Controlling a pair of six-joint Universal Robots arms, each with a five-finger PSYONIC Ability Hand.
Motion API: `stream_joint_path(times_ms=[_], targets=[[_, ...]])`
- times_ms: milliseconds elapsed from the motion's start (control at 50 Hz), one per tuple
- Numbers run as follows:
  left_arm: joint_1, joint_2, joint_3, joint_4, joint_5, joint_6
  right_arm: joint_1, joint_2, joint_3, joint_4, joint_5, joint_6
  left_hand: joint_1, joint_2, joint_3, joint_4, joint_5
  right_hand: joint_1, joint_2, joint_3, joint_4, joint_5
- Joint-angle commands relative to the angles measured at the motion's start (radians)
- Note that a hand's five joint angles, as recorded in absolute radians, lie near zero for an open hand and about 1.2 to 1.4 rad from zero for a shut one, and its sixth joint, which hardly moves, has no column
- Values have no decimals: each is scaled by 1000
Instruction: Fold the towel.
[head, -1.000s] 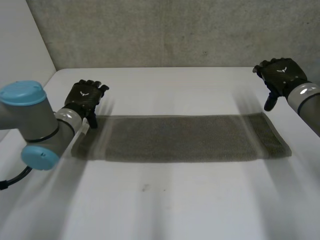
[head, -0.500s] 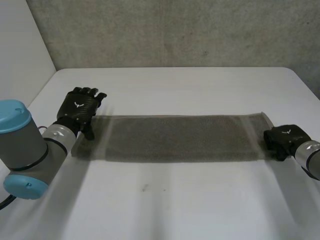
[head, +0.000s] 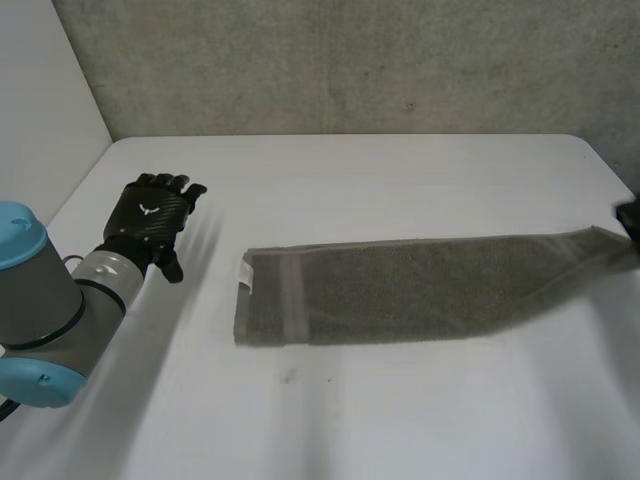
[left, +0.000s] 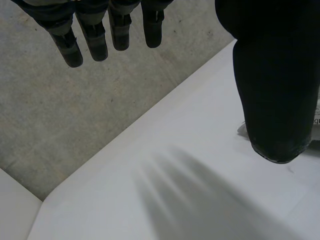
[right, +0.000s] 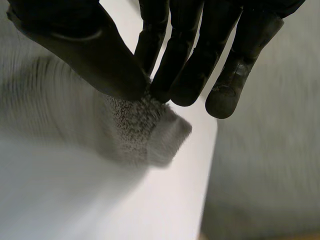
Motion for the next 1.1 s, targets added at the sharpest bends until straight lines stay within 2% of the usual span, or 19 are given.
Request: stream_joint_path(times_ms=[20,80,120,140,180,340,420,460,500,560,620,660,760,940,1000,1040,1060,1080,1100], targets=[[3,0,0,0,-2,0,378,-48,-93,-26,-7,186,0,6,7,7,-28,63,62,56,52,49],[3,1,0,0,-2,0,466,-39,-110,-46,-8,207,0,6,7,7,-28,63,62,56,52,49],[3,4,-2,0,-3,0,645,10,-136,-93,-14,217,0,6,7,7,-28,63,62,56,52,49],[3,4,-2,0,-3,0,645,10,-136,-94,-14,217,0,6,7,7,-28,63,62,56,52,49],[3,7,-2,0,-3,0,783,90,-171,-132,-20,217,0,6,7,7,-28,63,62,56,52,49],[0,12,-23,12,-2,0,947,283,-240,-137,-25,217,0,6,7,7,-28,63,62,56,52,49],[-4,12,-25,19,-2,0,978,309,-237,-137,-31,220,0,6,7,7,-28,63,62,56,52,49],[-4,12,-25,20,-2,0,978,305,-234,-137,-30,225,0,6,7,7,-28,63,62,56,52,49],[-4,12,-25,20,-2,0,972,261,-228,-138,-11,236,0,6,7,7,-28,-1159,-1160,-1166,-1169,-1173],[-1,12,-25,20,-2,0,963,226,-226,-135,-5,253,0,6,7,7,-28,-1159,-1160,-1166,-1169,-1173],[-3,12,-23,20,-2,0,899,153,-191,-107,7,328,0,6,7,7,-28,-1159,-1160,-1166,-1169,-1173],[-3,12,-23,20,-2,0,802,78,-131,-65,7,424,0,6,7,7,-28,-1159,-1160,-1166,-1169,-1173],[-10,12,-25,20,-3,0,704,20,-44,-2,0,498,0,6,7,7,-28,-1159,-1160,-1166,-1169,-1173],[-14,12,-26,20,-3,0,570,21,143,2,-10,426,0,6,7,7,-28,-1159,-1160,-1166,-1169,-1173],[-12,12,-31,20,-2,0,524,32,205,-55,3,358,0,6,7,7,-28,-990,-991,-997,-1001,-1004],[-12,14,-33,20,-2,0,488,39,252,-116,4,300,0,6,7,7,-28,-648,-649,-655,-659,-662],[-12,12,-36,22,-2,0,487,39,252,-117,4,300,0,6,7,7,-28,-647,-647,-653,-657,-661],[-14,12,-36,22,-2,0,474,38,266,-142,4,291,0,6,7,7,-28,-478,-479,-485,-488,-492],[-14,12,-36,22,-2,0,474,38,266,-143,4,291,0,6,7,7,-28,-476,-477,-483,-487,-490]])
